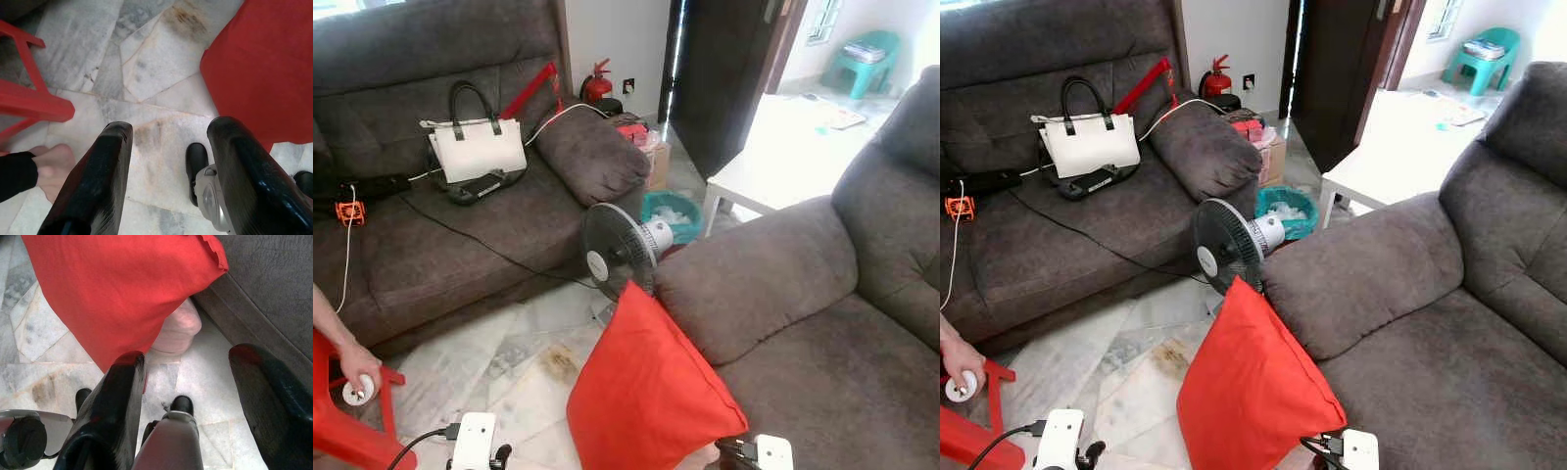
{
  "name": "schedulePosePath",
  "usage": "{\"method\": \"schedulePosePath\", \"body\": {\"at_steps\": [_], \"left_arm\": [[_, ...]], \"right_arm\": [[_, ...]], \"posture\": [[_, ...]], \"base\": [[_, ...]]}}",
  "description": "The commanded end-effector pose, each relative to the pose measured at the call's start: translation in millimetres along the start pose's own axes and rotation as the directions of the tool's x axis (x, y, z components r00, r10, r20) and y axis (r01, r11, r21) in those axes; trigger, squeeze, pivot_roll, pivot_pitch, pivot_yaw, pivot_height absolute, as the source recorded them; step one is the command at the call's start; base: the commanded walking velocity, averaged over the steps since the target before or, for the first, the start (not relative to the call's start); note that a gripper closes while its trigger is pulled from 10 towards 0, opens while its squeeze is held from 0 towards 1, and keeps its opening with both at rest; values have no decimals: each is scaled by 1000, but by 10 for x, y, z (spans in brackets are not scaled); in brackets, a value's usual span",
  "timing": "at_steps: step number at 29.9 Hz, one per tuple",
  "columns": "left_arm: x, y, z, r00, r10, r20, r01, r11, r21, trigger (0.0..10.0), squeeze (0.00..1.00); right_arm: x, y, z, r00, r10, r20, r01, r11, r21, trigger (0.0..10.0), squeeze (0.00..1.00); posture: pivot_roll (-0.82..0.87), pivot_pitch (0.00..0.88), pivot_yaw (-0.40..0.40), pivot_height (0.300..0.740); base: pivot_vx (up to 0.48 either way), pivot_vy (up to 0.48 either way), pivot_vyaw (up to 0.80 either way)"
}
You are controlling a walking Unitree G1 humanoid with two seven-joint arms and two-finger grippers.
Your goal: Move the pillow to the sofa from floor
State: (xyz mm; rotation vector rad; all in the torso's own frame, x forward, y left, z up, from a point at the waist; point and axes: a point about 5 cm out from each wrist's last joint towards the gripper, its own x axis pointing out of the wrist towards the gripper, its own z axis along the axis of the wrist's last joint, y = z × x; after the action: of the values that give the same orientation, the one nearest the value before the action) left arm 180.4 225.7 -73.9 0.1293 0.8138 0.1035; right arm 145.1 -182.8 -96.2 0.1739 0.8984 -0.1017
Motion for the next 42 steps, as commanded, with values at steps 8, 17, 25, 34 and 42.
{"method": "schedulePosePath", "body": {"at_steps": [8, 17, 25, 34, 42], "left_arm": [[-35, 11, -158, 996, -18, -92, 20, 1000, 19, 10000, 0], [-39, -9, -170, 995, -31, -94, 34, 999, 31, 10000, 0], [-28, -19, -129, 997, -35, -73, 38, 999, 38, 10000, 0], [-35, 14, -140, 997, -22, -72, 25, 999, 33, 10000, 0], [-40, 4, -152, 997, -28, -74, 31, 999, 37, 10000, 0]], "right_arm": [[11, -20, 7, 999, -24, -28, 24, 1000, -2, 10000, 0], [18, 11, 13, 1000, -17, -26, 17, 1000, 1, 10000, 0], [17, 19, 4, 999, -16, -31, 16, 1000, 4, 10000, 0], [11, 13, -11, 999, -11, -35, 11, 1000, 4, 10000, 0], [10, 16, -16, 999, -2, -39, 2, 1000, -5, 10000, 0]], "posture": [[99, 0, -29, 740], [102, 0, -23, 740], [103, 0, -20, 740], [106, 0, -26, 740], [100, 0, -23, 740]], "base": [[0, 0, 0], [0, 0, 0], [0, 0, 0], [0, 0, 0], [0, 0, 0]]}}
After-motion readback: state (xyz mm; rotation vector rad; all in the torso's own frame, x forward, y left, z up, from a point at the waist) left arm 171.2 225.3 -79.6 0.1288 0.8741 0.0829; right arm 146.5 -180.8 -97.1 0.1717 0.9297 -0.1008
